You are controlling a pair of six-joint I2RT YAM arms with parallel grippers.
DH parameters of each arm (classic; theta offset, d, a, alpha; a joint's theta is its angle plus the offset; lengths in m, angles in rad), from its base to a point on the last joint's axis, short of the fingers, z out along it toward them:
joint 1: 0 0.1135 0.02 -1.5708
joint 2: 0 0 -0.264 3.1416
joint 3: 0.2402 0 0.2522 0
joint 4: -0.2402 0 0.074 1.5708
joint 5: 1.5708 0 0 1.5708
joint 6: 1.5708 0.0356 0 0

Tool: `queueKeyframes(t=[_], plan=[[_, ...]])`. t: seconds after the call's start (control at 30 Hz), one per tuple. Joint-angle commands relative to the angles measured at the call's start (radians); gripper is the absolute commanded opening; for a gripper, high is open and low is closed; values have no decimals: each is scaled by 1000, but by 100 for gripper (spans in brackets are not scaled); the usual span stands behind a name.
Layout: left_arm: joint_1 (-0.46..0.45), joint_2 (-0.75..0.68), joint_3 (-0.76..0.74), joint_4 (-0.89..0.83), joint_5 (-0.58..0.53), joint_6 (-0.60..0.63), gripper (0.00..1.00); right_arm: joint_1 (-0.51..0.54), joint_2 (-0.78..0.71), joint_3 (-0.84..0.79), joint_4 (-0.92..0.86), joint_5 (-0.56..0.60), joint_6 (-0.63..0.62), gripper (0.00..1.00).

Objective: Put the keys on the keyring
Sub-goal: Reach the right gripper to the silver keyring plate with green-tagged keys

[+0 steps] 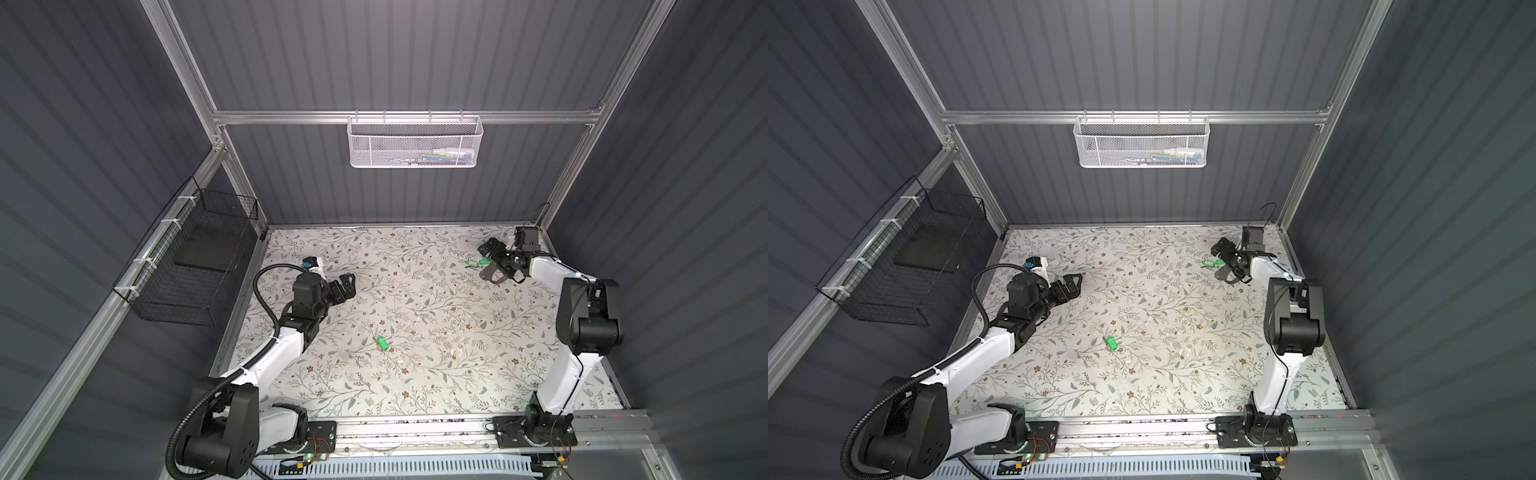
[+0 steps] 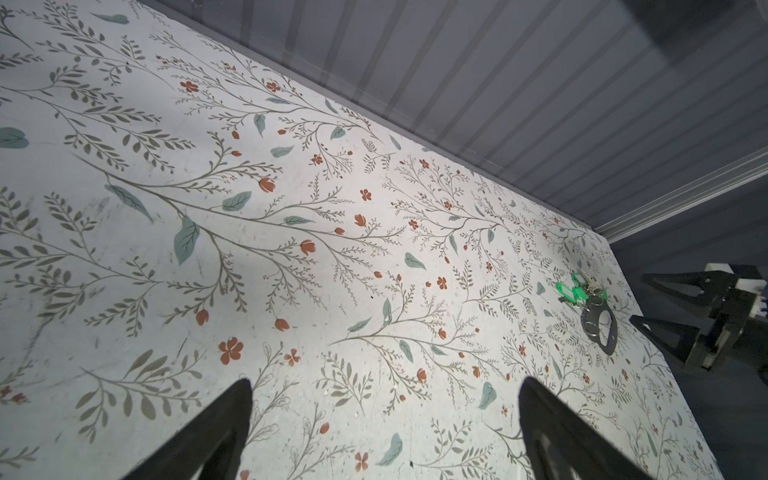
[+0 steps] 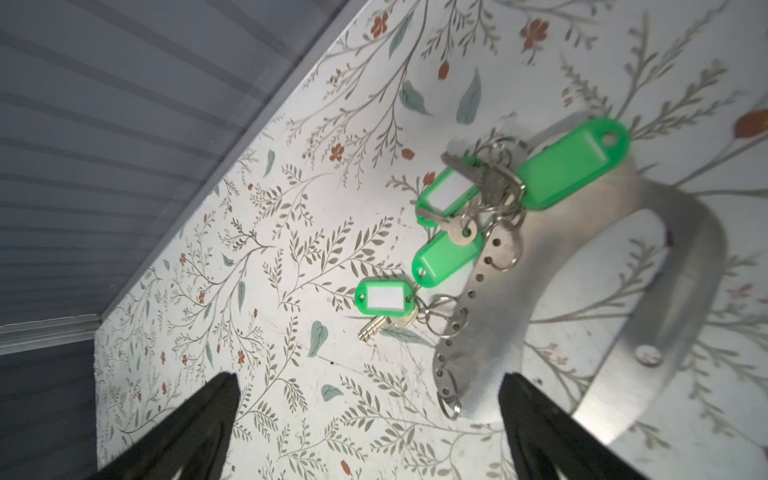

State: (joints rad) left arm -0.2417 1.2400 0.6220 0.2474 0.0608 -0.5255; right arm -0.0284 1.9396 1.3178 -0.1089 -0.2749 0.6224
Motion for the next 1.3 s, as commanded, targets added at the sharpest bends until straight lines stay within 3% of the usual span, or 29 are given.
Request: queueKeyframes(t=[0.0,0.07,0.27,1.07,1.27], plan=[[-3,5,-21,-14,27,0,100,12,22,7,-82,55,10,89],[-4,8,-20,-14,36,-1,100,10,38,-4,-70,43,21,64],[-3,8,-12,-20,52,2,100,10,82,3,-57,26,61,43],[-4,-19,-16,-34,51,-3,100,28,147,117,-204,73,71,28],[-4,-38,-18,-40,50,0,100,33,149,136,-245,91,94,34]])
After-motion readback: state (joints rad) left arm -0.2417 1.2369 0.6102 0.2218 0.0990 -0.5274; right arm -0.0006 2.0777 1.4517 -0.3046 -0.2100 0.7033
